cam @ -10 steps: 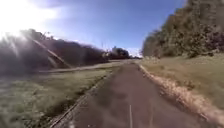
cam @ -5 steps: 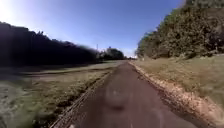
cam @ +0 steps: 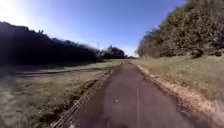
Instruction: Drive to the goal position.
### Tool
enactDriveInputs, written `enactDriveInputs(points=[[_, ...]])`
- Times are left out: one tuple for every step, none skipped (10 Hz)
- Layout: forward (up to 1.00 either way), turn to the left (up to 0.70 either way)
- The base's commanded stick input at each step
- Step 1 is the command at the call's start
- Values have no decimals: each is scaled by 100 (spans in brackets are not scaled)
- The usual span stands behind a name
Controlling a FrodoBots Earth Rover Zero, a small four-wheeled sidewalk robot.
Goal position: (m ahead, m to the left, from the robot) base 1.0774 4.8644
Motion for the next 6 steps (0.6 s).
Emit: enactDriveInputs(points=[[85, -34], [85, -28], [85, -13], [85, 0], [85, 0], [85, 0]])
